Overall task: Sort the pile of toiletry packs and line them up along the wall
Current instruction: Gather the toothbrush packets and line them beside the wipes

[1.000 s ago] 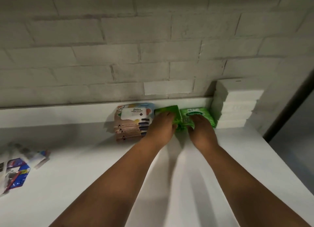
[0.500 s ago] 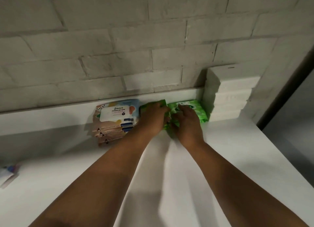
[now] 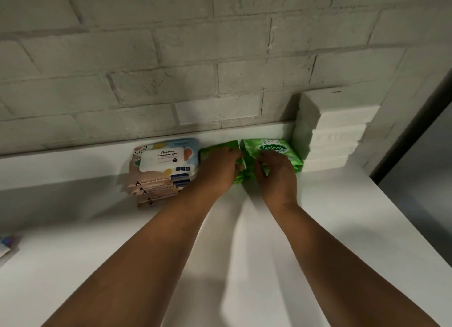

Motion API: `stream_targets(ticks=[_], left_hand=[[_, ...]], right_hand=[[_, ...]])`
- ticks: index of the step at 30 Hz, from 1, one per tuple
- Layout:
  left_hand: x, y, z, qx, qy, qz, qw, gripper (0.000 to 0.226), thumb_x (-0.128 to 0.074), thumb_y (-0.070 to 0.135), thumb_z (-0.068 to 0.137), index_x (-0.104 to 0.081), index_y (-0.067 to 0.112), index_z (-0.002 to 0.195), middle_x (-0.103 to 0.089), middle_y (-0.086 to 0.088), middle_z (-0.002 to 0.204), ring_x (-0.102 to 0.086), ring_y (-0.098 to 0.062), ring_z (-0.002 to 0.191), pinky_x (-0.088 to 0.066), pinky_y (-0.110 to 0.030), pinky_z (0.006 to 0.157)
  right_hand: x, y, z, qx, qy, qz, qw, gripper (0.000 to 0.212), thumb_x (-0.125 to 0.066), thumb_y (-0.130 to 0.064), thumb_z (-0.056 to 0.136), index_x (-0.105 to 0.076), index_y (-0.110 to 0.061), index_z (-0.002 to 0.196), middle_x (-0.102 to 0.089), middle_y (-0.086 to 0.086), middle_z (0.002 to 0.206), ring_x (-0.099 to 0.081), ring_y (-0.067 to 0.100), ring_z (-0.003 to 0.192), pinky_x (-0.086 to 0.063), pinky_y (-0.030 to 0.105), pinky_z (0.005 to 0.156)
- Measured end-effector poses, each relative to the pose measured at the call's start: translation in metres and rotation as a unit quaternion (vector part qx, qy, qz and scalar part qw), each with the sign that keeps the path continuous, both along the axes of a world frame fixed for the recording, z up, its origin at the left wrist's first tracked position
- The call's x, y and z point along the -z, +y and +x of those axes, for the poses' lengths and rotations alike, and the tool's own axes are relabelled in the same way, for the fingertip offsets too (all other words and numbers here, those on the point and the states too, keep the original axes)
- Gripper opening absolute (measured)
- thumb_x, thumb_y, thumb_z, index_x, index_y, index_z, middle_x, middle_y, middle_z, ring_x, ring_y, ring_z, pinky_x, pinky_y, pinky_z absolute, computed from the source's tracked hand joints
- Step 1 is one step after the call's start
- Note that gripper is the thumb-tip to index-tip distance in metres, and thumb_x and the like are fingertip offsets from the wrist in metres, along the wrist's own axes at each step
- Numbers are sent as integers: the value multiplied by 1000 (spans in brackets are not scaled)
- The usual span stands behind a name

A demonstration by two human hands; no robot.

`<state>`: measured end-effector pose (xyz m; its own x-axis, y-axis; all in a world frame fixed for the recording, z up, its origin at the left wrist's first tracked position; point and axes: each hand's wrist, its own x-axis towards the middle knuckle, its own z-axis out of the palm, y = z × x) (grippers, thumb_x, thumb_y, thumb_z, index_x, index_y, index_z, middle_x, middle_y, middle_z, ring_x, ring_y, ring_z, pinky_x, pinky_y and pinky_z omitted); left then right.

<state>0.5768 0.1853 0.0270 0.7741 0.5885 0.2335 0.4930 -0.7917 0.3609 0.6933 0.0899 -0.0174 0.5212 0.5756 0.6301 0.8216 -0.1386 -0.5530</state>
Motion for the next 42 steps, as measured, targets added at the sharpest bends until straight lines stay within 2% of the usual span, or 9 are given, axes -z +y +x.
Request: stream_targets(ticks=[7,9,12,17,24,30,36,38,42], left_hand=[[10,-2,1,-35,24,45,998,31,-49,34,94,-59,11,113,-59,-10,114,-53,-29,106,-46,-37,84],[13,-2,1,-40,24,59,997,33,-48,32,95,-58,10,118,-57,-10,120,-50,-29,111,-42,-37,89],[18,-5,3,-44,18,71,996,34,-47,30,95,-57,11,122,-55,-10,126,-47,-28,116,-38,-35,93],[22,-4,6,-48,14,60,997,33,-48,29,94,-59,11,120,-55,-9,125,-46,-28,116,-39,-37,97],[16,-5,5,-47,33,42,997,34,-47,31,95,-59,11,120,-55,-10,126,-47,-28,117,-39,-37,98],[5,-21,-10,-47,25,55,997,43,-43,28,98,-45,6,135,-44,-15,141,-35,-31,133,-23,-38,112],[-19,-39,-46,-59,-14,57,997,29,-50,15,90,-57,4,116,-56,-16,121,-49,-35,114,-36,-42,98],[-25,-45,-64,-85,-17,65,994,27,-49,19,91,-58,6,114,-56,-14,122,-47,-35,117,-30,-41,102],[-26,-53,-110,-131,-38,93,986,29,-52,28,90,-60,12,113,-57,-12,126,-53,-33,111,-43,-40,92]], right_hand=[[-2,1,5,-27,-56,-34,997,15,-58,-13,86,-70,-6,79,-68,11,80,-61,30,76,-49,39,69],[3,5,16,-1,-53,-50,997,23,-50,-15,91,-71,-5,94,-70,14,99,-62,31,97,-47,40,89],[12,16,27,24,-46,-177,983,48,-31,-33,93,-66,-11,116,-61,10,129,-47,30,129,-29,44,111],[5,18,16,40,-51,-210,976,51,-30,-34,91,-64,-12,120,-59,10,132,-45,39,129,-33,53,107],[-6,16,13,26,-36,-266,963,46,-33,-33,95,-57,-13,129,-51,10,141,-35,38,136,-23,50,112],[-25,5,-4,1,-43,-274,961,45,-43,-31,98,-44,-17,141,-37,8,151,-18,34,145,-11,48,116],[-50,-12,-38,-14,-41,-258,965,53,-44,-38,90,-53,-11,134,-50,16,140,-36,43,134,-26,53,111],[-53,-15,-50,-32,-43,-243,968,62,-34,-44,82,-59,-7,126,-59,18,128,-49,45,122,-35,54,104],[-67,-25,-93,-61,-55,-224,971,54,-41,-42,79,-63,-11,117,-65,17,113,-55,43,109,-44,51,93]])
